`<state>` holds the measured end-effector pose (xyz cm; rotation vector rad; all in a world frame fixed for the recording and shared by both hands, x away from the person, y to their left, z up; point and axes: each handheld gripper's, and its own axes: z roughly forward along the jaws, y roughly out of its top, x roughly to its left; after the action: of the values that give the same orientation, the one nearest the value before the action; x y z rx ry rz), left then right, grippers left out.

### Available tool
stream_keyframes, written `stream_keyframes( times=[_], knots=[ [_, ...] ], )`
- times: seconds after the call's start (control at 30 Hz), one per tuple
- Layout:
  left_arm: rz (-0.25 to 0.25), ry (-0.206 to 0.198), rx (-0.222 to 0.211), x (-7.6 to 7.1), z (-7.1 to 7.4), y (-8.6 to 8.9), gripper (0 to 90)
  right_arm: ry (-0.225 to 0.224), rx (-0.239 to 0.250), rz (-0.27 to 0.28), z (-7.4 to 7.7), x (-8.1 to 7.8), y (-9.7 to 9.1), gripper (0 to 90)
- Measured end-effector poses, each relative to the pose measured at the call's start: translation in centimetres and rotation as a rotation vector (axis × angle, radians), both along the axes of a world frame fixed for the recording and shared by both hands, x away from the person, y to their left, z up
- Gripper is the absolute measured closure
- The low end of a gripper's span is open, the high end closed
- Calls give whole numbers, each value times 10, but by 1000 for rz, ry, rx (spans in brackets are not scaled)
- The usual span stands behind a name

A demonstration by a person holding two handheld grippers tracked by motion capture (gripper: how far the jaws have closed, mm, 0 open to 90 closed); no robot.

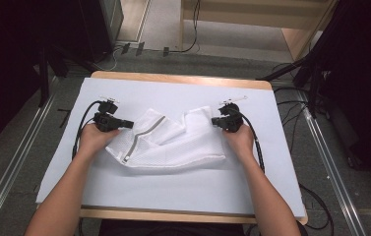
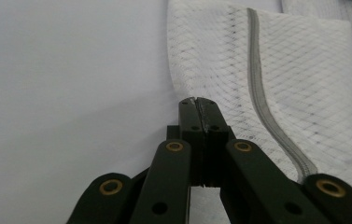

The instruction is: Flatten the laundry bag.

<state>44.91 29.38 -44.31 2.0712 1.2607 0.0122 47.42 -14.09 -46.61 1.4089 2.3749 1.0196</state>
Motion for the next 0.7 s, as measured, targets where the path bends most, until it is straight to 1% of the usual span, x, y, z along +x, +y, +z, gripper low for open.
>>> stream_keyframes(
  times=[0.1,0.2,0.27,0.3,0.33,0.4,0.53,0.6,0.7],
  knots=[
    [25,-15,-12,-2,3,6,900,1,7,-13,2,1,-6,900],
    [44,-27,-14,-3,5,12,900,10,16,-36,3,1,-13,900],
    [57,-39,-10,-5,6,16,900,8,14,-48,3,2,-19,900],
    [66,-39,-19,-6,6,18,900,9,16,-52,3,2,-22,900],
    [70,-44,-18,-6,6,20,900,17,16,-62,2,3,-24,900],
    [79,-45,-18,-8,6,22,900,21,13,-75,1,4,-29,900],
    [86,-41,-31,-11,5,26,900,22,32,-89,0,6,-35,900],
    [91,-44,-29,-13,4,27,900,15,39,-88,0,8,-35,900],
    [90,-38,-32,-17,3,28,900,6,27,-86,0,9,-32,900]
  ],
)
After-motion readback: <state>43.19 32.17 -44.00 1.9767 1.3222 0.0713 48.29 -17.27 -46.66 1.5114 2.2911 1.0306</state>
